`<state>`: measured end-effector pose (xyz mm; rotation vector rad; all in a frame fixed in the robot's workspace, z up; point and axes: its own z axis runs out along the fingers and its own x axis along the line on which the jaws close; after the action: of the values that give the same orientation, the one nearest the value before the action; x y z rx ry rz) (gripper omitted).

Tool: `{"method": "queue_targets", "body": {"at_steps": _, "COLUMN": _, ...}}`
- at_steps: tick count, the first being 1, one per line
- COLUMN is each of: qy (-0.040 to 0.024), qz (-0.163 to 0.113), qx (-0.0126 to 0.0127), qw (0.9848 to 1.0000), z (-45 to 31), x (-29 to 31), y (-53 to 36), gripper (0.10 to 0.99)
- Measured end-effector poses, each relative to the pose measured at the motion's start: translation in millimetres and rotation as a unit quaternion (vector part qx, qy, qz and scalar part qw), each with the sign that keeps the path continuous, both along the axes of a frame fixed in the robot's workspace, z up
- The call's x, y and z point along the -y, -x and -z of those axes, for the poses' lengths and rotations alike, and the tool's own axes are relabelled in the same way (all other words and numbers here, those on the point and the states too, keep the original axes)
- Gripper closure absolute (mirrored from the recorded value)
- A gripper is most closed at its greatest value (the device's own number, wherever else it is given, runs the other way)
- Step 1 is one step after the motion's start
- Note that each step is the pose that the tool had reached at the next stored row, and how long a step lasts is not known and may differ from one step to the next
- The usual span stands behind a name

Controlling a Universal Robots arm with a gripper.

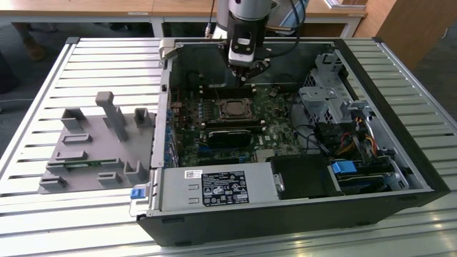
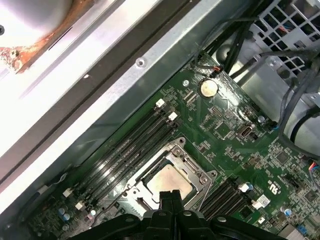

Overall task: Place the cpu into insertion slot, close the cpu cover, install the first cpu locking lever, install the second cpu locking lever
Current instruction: 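Install the first cpu locking lever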

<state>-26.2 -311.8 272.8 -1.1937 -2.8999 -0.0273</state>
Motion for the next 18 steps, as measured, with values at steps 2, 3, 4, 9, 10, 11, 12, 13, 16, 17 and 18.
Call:
{"method": "queue_targets", "body": {"at_steps": 2, "qy": -0.0001, "qz": -0.009, "qx": 0.0000, "qw": 1.0000, "z": 0.0, "x": 0.0, "y": 0.0, "gripper": 0.969}}
{"method": "queue_targets", "body": {"at_steps": 3, "qy": 0.0000, "qz": -0.014, "qx": 0.0000, "qw": 0.9999, "z": 0.0, "x": 0.0, "y": 0.0, "gripper": 0.969}}
{"method": "queue_targets", "body": {"at_steps": 4, "qy": 0.0000, "qz": -0.018, "qx": 0.0000, "qw": 0.9998, "z": 0.0, "x": 0.0, "y": 0.0, "gripper": 0.969}}
{"method": "queue_targets", "body": {"at_steps": 9, "qy": 0.0000, "qz": -0.040, "qx": 0.0000, "qw": 0.9992, "z": 0.0, "x": 0.0, "y": 0.0, "gripper": 0.969}}
{"method": "queue_targets", "body": {"at_steps": 10, "qy": 0.0000, "qz": -0.044, "qx": 0.0000, "qw": 0.9990, "z": 0.0, "x": 0.0, "y": 0.0, "gripper": 0.969}}
{"method": "queue_targets", "body": {"at_steps": 11, "qy": 0.0000, "qz": -0.048, "qx": 0.0000, "qw": 0.9989, "z": 0.0, "x": 0.0, "y": 0.0, "gripper": 0.969}}
{"method": "queue_targets", "body": {"at_steps": 12, "qy": 0.0000, "qz": -0.051, "qx": 0.0000, "qw": 0.9987, "z": 0.0, "x": 0.0, "y": 0.0, "gripper": 0.969}}
{"method": "queue_targets", "body": {"at_steps": 13, "qy": 0.0000, "qz": -0.055, "qx": 0.0000, "qw": 0.9985, "z": 0.0, "x": 0.0, "y": 0.0, "gripper": 0.969}}
{"method": "queue_targets", "body": {"at_steps": 16, "qy": 0.0000, "qz": -0.066, "qx": 0.0000, "qw": 0.9978, "z": 0.0, "x": 0.0, "y": 0.0, "gripper": 0.969}}
{"method": "queue_targets", "body": {"at_steps": 17, "qy": 0.0000, "qz": -0.070, "qx": 0.0000, "qw": 0.9976, "z": 0.0, "x": 0.0, "y": 0.0, "gripper": 0.969}}
{"method": "queue_targets", "body": {"at_steps": 18, "qy": 0.0000, "qz": -0.074, "qx": 0.0000, "qw": 0.9973, "z": 0.0, "x": 0.0, "y": 0.0, "gripper": 0.969}}
